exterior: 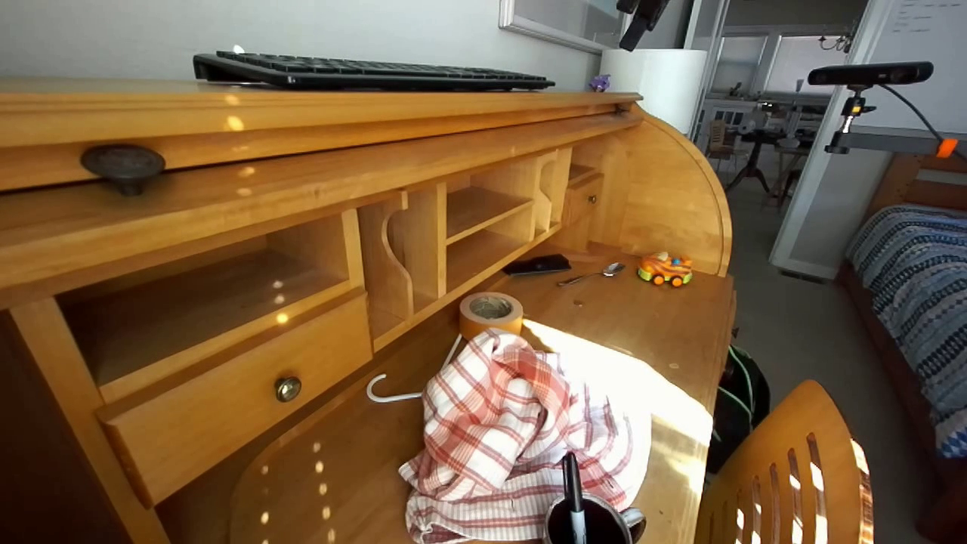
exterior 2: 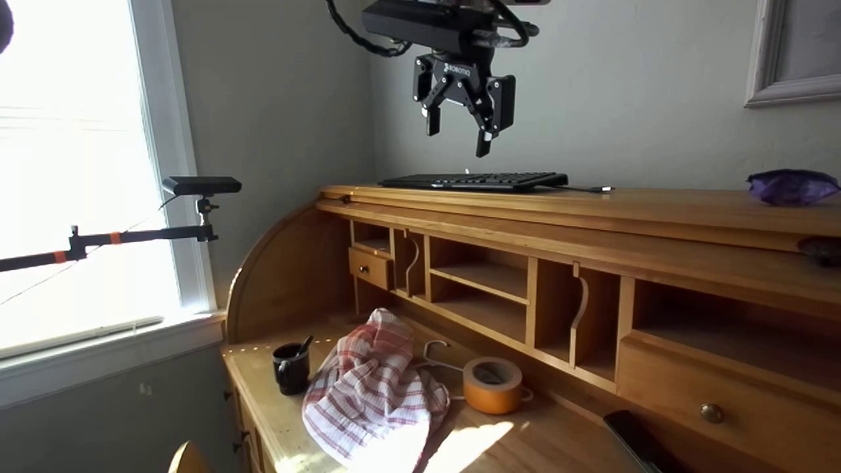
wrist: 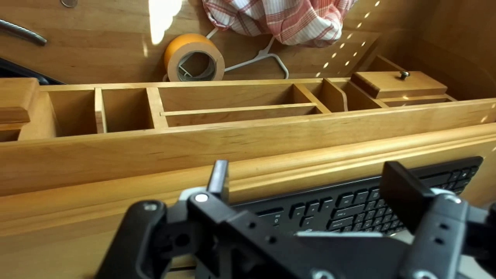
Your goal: Move the keyboard to the bottom
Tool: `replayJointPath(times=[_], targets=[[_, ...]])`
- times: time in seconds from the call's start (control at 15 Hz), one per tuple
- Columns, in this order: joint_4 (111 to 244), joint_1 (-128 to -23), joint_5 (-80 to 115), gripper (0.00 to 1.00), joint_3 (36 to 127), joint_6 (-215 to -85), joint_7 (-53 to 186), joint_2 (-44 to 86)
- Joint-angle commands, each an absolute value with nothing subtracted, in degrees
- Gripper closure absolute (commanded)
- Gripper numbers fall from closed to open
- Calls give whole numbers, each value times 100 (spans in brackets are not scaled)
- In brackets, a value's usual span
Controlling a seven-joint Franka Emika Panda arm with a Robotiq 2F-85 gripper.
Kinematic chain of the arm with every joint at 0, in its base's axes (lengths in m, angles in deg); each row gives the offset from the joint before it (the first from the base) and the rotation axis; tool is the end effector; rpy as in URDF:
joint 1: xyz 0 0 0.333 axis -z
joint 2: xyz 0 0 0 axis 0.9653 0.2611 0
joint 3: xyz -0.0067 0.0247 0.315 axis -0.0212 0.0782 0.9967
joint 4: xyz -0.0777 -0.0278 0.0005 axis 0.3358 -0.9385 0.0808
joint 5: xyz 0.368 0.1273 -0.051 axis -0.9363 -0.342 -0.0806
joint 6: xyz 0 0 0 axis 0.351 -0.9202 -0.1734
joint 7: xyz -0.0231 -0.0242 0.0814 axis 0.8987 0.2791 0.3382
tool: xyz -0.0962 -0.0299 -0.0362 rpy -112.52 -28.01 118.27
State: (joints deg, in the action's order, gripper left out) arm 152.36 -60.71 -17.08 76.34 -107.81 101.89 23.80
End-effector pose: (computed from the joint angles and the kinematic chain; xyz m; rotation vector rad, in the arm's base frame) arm 0.6321 -0.1898 0.6275 -2.6983 -0.2111 -0.4436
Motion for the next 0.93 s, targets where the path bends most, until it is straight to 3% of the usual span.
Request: replayJointPath(times=[0.0,0.33,0.87], targets=[[15088,-6009,-1724,0,7663,-10729,10193,2499],[14549,-5890,-1950,0,7737,-10744,10113,2947],[13648,-5811,-2817,0,7847,-11800,10089,3877]])
